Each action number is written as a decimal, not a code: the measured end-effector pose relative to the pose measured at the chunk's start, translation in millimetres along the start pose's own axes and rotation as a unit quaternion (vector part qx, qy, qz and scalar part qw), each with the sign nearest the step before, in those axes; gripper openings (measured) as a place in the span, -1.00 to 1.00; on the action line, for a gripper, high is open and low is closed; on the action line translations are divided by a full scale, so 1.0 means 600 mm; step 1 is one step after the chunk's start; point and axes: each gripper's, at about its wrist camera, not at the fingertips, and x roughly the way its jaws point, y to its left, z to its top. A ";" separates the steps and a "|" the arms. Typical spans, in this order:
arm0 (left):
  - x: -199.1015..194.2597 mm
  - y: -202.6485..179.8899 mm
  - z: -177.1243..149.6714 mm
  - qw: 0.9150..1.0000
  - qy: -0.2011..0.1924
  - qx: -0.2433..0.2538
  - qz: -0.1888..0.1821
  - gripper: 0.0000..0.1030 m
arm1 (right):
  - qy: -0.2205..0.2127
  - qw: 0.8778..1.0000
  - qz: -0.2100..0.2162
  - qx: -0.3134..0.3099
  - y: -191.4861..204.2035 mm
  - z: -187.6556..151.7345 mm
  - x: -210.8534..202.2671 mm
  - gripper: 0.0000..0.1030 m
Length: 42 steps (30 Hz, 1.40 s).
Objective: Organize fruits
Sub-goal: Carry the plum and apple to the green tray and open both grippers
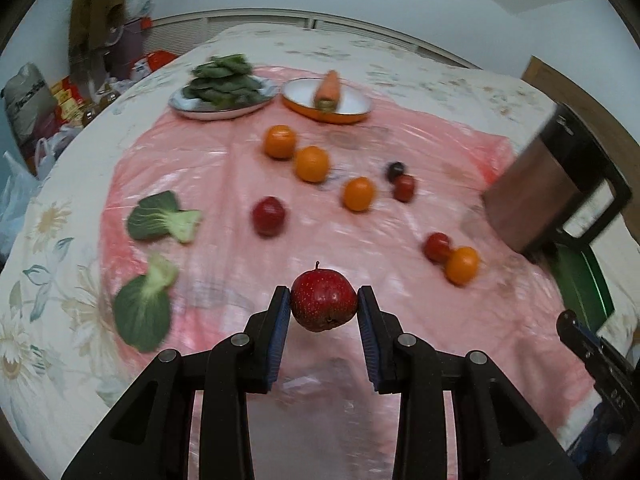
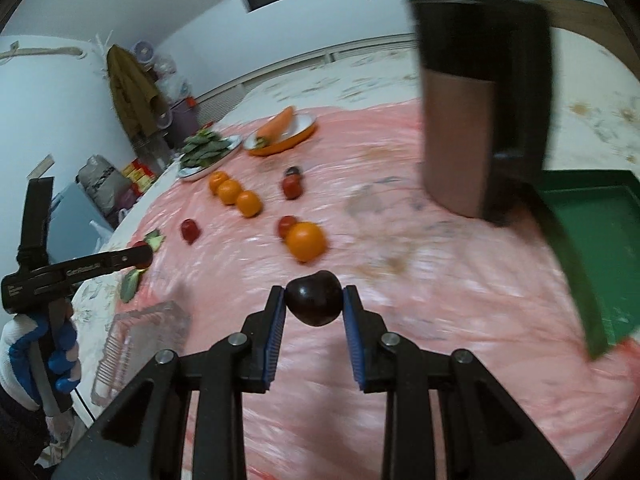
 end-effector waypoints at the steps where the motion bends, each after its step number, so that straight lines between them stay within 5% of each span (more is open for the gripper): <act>1: -0.001 -0.018 -0.003 1.000 0.002 0.007 -0.007 -0.43 | -0.004 1.000 -0.008 0.003 -0.016 -0.001 -0.013 -0.68; 14: 0.019 -0.297 -0.016 0.988 0.033 0.105 -0.113 -0.43 | -0.049 0.990 -0.107 0.074 -0.238 -0.002 -0.127 -0.68; 25: 0.040 -0.545 -0.027 0.958 0.055 0.203 -0.194 -0.43 | -0.070 0.977 -0.168 0.109 -0.393 0.005 -0.152 -0.68; 36: 0.102 -0.709 -0.066 0.930 0.095 0.291 -0.203 -0.43 | -0.062 0.966 -0.219 0.123 -0.507 0.008 -0.149 -0.68; 42: 0.135 -0.752 -0.087 0.923 0.116 0.316 -0.189 -0.43 | -0.036 0.965 -0.232 0.115 -0.536 0.006 -0.123 -0.68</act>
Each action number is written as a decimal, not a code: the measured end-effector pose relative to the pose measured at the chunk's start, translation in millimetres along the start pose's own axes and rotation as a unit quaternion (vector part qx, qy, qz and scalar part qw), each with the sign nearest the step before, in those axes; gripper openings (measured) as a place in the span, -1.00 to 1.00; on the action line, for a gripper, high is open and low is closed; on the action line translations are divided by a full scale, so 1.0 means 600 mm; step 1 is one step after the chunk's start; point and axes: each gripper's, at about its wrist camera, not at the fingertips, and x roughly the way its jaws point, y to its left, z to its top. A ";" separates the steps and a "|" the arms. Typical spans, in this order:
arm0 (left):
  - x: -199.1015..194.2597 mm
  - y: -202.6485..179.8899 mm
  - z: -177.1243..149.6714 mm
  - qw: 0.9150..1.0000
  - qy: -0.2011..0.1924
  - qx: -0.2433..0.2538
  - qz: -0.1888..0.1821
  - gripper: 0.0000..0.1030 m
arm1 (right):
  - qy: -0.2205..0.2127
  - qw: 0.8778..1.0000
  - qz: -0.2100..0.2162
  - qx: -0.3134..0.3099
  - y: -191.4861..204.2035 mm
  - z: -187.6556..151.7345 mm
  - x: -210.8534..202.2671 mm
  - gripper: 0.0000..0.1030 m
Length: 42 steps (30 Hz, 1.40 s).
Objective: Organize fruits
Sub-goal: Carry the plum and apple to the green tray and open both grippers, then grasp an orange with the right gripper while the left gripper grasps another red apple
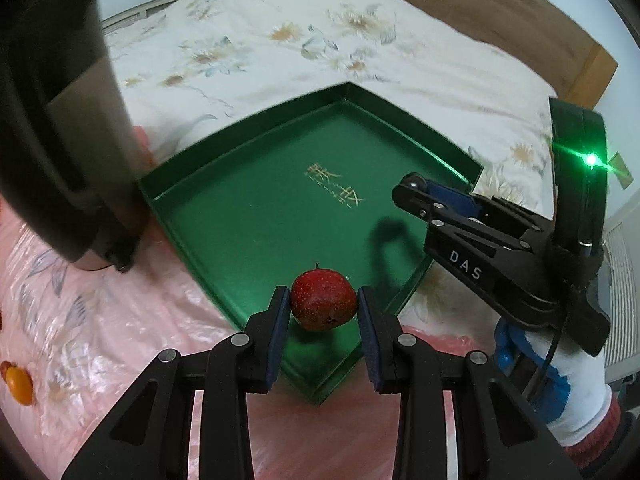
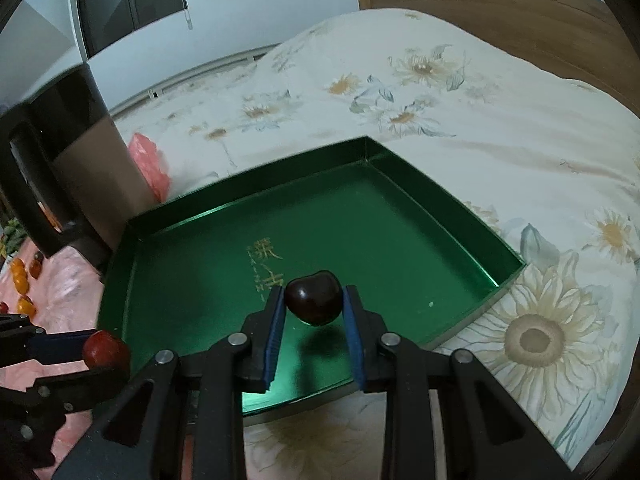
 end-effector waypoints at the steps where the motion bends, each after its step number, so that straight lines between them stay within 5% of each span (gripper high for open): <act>1: 0.007 -0.004 0.002 1.000 0.004 0.002 0.003 -0.43 | 0.003 1.000 -0.002 -0.001 0.000 -0.001 0.005 -0.68; 11: 0.047 -0.002 -0.006 0.999 0.036 -0.005 0.018 -0.42 | 0.011 1.000 -0.023 -0.011 0.000 -0.004 0.015 -0.64; 14: 0.041 0.002 -0.006 0.999 0.028 -0.009 0.014 0.08 | 0.011 0.999 -0.031 -0.009 -0.001 -0.005 0.010 -0.57; 16: 0.032 0.004 -0.006 1.000 0.019 -0.015 0.011 0.21 | 0.007 1.000 -0.030 -0.007 -0.001 -0.005 0.004 0.54; 17: 0.028 0.005 -0.006 1.000 0.018 -0.017 0.012 0.22 | 0.002 0.999 -0.036 -0.008 0.001 -0.004 -0.003 0.67; 25: -0.027 0.002 -0.019 0.999 -0.017 0.003 0.027 0.28 | -0.025 0.999 -0.042 -0.021 0.020 0.008 -0.055 0.70; 30: -0.072 0.006 -0.039 0.999 -0.030 0.002 0.022 0.61 | -0.040 0.998 -0.042 -0.020 0.029 0.008 -0.100 0.72; 42: -0.180 0.033 -0.096 0.997 -0.058 -0.021 0.055 0.61 | -0.063 0.998 -0.010 -0.028 0.094 -0.012 -0.201 0.73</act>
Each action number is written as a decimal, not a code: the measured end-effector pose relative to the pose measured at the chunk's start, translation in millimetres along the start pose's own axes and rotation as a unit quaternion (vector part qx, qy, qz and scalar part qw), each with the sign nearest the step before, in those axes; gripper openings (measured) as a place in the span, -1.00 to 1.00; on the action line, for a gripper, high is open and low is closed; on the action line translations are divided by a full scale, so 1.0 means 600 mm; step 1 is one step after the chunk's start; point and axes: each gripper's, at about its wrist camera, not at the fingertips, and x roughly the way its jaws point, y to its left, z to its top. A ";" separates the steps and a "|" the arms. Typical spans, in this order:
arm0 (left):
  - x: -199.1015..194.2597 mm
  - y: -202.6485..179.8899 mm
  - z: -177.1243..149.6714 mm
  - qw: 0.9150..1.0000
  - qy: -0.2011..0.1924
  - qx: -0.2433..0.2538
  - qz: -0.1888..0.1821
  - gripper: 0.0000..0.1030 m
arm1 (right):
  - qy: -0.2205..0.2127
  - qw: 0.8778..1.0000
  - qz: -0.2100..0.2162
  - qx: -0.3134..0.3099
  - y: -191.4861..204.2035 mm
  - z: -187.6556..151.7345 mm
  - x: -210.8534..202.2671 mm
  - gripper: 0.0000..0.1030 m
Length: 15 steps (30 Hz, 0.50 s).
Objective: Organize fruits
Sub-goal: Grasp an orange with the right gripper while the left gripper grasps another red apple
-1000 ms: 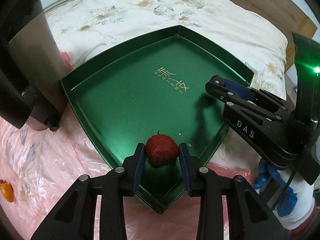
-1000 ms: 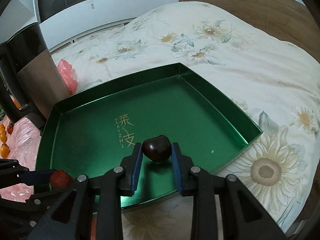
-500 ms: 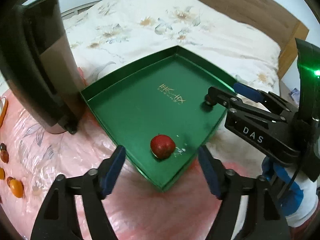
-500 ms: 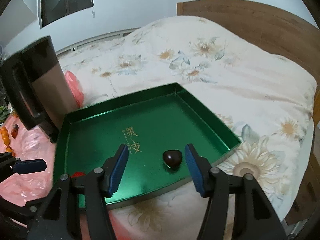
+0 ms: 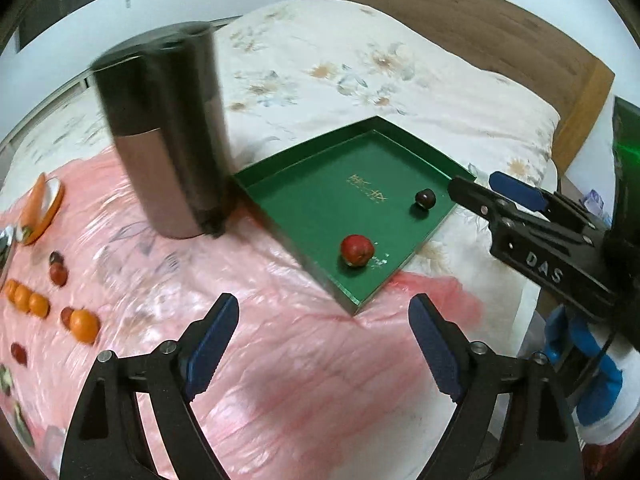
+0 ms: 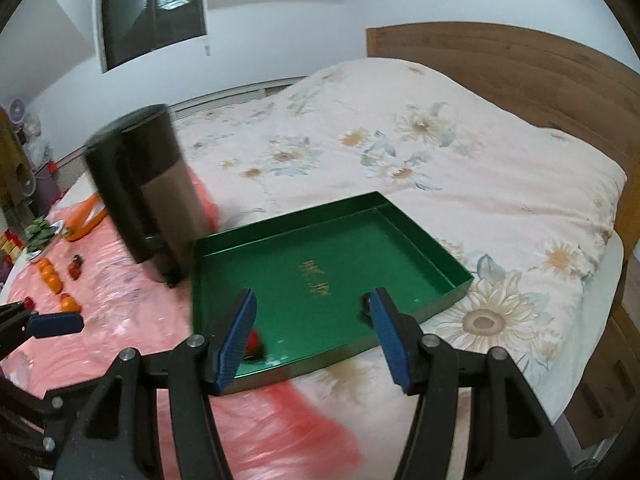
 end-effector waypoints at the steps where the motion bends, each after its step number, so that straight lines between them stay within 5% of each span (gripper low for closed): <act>1: -0.009 0.006 -0.006 1.000 -0.001 -0.002 0.005 0.61 | -0.001 1.000 0.005 -0.004 0.012 -0.001 -0.008 0.73; 15: -0.087 0.092 -0.090 0.998 -0.007 -0.057 0.030 0.60 | -0.002 0.995 0.080 -0.053 0.148 -0.027 -0.071 0.73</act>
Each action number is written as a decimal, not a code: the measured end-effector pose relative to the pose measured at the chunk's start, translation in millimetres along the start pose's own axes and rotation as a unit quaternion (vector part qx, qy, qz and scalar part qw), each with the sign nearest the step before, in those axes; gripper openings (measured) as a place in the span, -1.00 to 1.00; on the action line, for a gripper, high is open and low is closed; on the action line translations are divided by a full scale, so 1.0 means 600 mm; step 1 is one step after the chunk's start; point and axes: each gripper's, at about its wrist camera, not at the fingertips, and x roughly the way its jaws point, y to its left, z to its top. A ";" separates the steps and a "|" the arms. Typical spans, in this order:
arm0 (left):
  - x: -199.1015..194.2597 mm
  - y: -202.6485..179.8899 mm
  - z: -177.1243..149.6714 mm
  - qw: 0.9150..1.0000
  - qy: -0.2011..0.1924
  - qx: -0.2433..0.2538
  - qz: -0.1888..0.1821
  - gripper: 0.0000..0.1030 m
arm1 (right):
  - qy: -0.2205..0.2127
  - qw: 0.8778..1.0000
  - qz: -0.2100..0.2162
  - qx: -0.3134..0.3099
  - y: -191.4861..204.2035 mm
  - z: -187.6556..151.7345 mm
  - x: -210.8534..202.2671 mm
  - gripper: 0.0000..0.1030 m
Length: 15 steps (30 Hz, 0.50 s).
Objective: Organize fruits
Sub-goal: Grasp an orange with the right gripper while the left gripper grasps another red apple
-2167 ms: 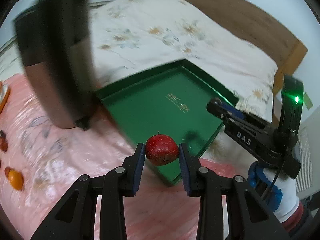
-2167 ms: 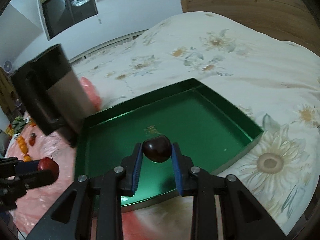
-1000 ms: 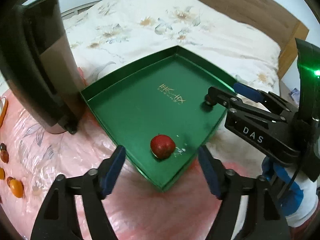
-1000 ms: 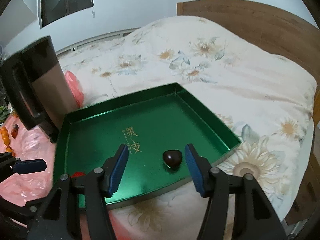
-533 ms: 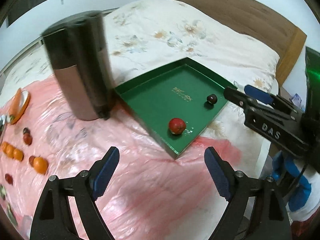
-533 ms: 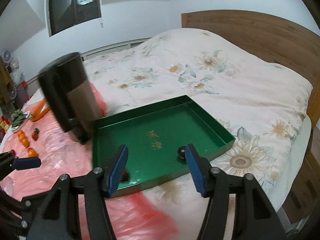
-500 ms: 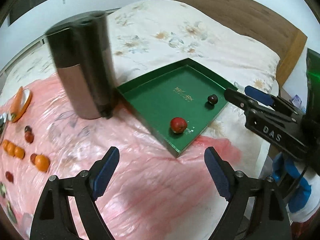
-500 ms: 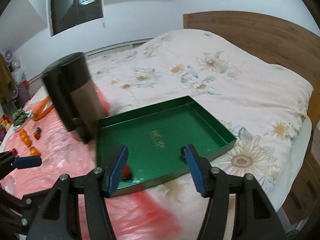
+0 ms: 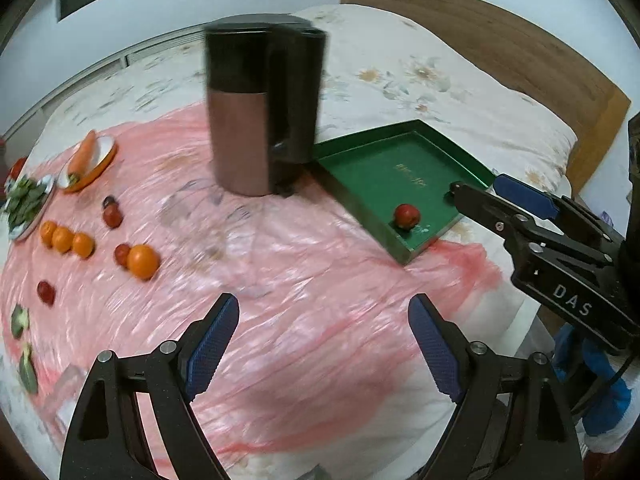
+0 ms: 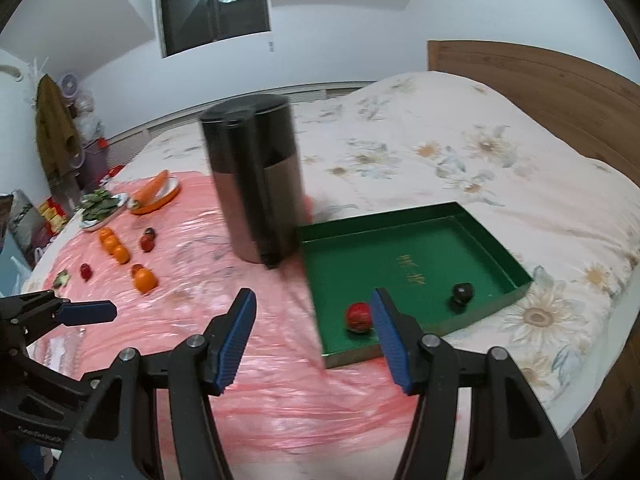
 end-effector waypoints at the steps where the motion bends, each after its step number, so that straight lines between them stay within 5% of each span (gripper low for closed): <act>1: -0.003 0.007 -0.004 1.000 0.000 -0.004 0.002 0.60 | 0.000 1.000 0.006 -0.002 0.010 0.000 0.000 0.73; 15: -0.044 0.183 -0.074 0.995 -0.017 -0.082 0.054 0.50 | 0.032 0.993 0.092 -0.060 0.160 -0.006 0.055 0.73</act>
